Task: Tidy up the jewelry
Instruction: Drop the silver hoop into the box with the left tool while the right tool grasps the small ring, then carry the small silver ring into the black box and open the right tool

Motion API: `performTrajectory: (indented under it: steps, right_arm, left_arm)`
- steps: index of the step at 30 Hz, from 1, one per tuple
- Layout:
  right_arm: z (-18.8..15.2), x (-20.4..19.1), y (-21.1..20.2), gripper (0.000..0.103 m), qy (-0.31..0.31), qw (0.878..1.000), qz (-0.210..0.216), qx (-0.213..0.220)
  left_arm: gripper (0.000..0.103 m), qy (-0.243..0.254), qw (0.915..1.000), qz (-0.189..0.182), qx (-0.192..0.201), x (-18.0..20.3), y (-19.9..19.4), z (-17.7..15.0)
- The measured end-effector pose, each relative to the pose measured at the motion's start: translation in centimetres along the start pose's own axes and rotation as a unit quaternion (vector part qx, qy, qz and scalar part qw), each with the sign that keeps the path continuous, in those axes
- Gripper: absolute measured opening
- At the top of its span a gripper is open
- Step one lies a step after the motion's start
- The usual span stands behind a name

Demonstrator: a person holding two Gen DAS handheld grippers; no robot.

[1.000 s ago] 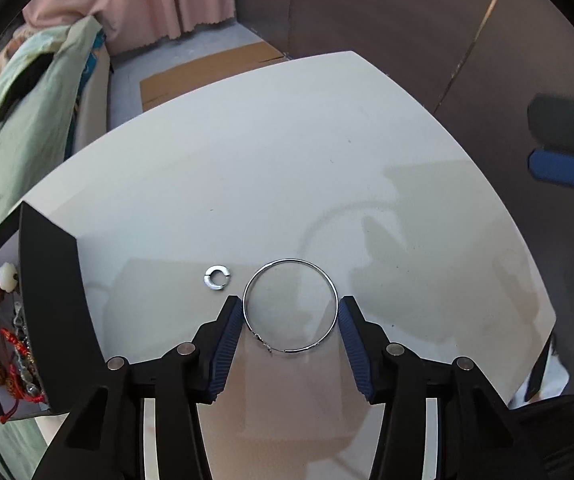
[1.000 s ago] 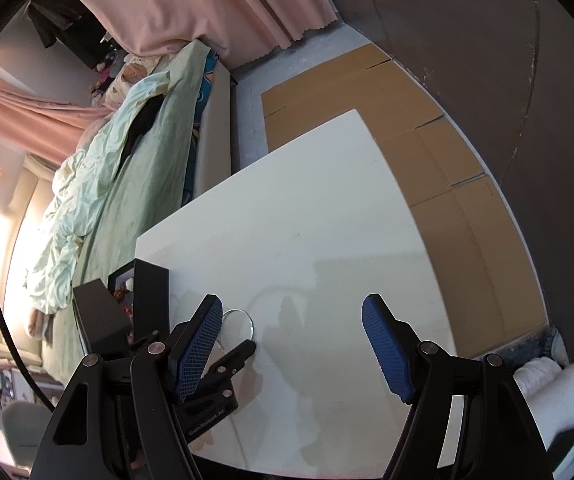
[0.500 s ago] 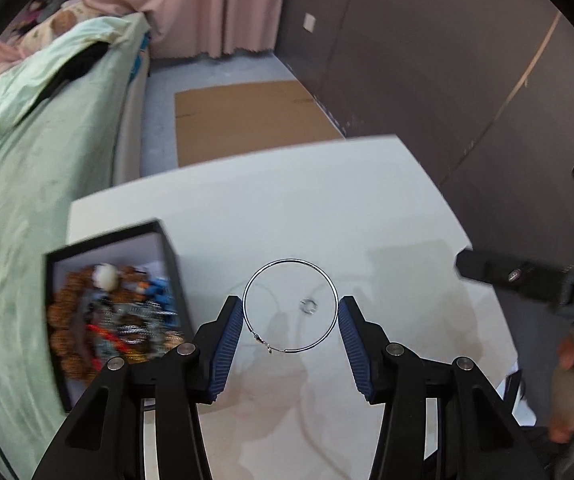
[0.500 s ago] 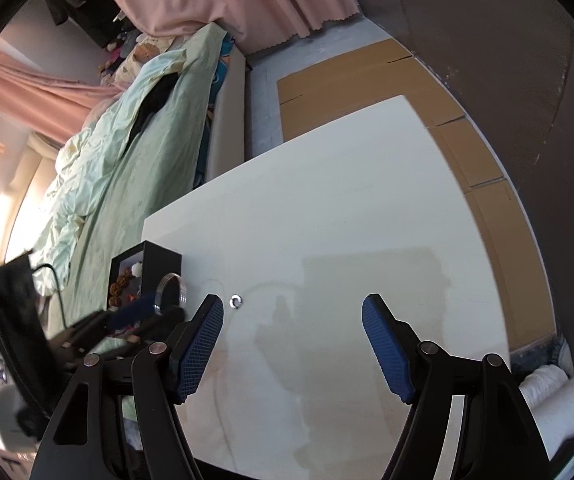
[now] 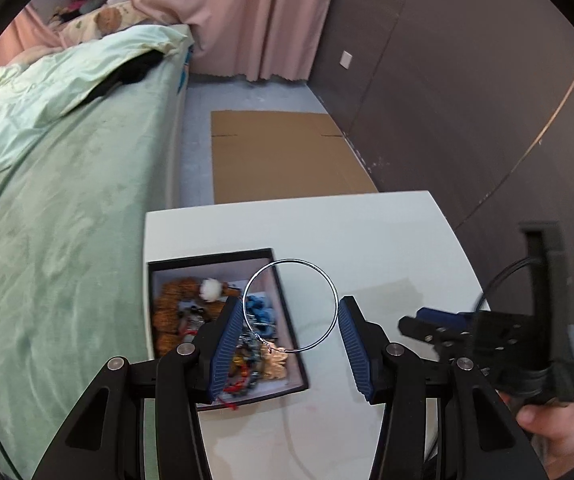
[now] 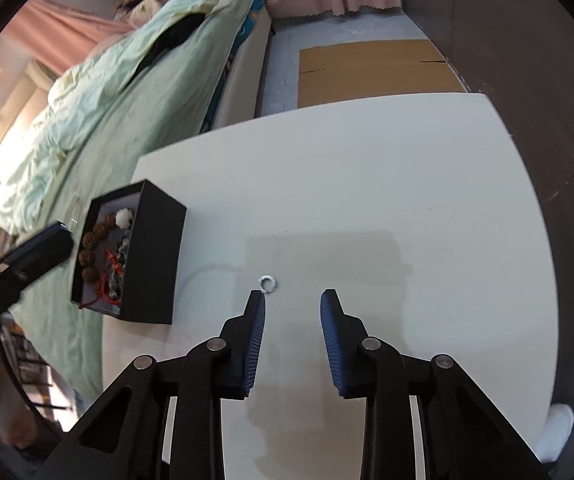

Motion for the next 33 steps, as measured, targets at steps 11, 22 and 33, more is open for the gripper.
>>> performTrajectory:
  steps: [11, 22, 33]
  right_arm:
    - [0.5, -2.2, 3.2, 0.030, -0.034, 0.998, -0.054, -0.020]
    - [0.6, -3.3, 1.9, 0.014, -0.051, 0.995, -0.081, -0.009]
    - [1.2, -7.0, -5.7, 0.014, -0.050, 0.993, 0.029, 0.101]
  left_arm:
    - [0.051, -0.020, 0.9998, 0.005, -0.003, -3.4, -0.7, -0.7]
    - [0.082, -0.078, 0.9966, -0.026, 0.000, -6.4, -1.4, -0.5]
    - [0.082, -0.094, 0.9955, -0.012, 0.008, -9.0, -2.7, -1.0]
Point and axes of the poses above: each gripper's, at about its wrist camera, not at the fingertips, and y roughly the way its jaws point, x to its right, z to its top, the point moved 3 cm from there along y, roughly the way its jaws point, and after that the axes turned 3 degrees about z, right-handed, at the moved point
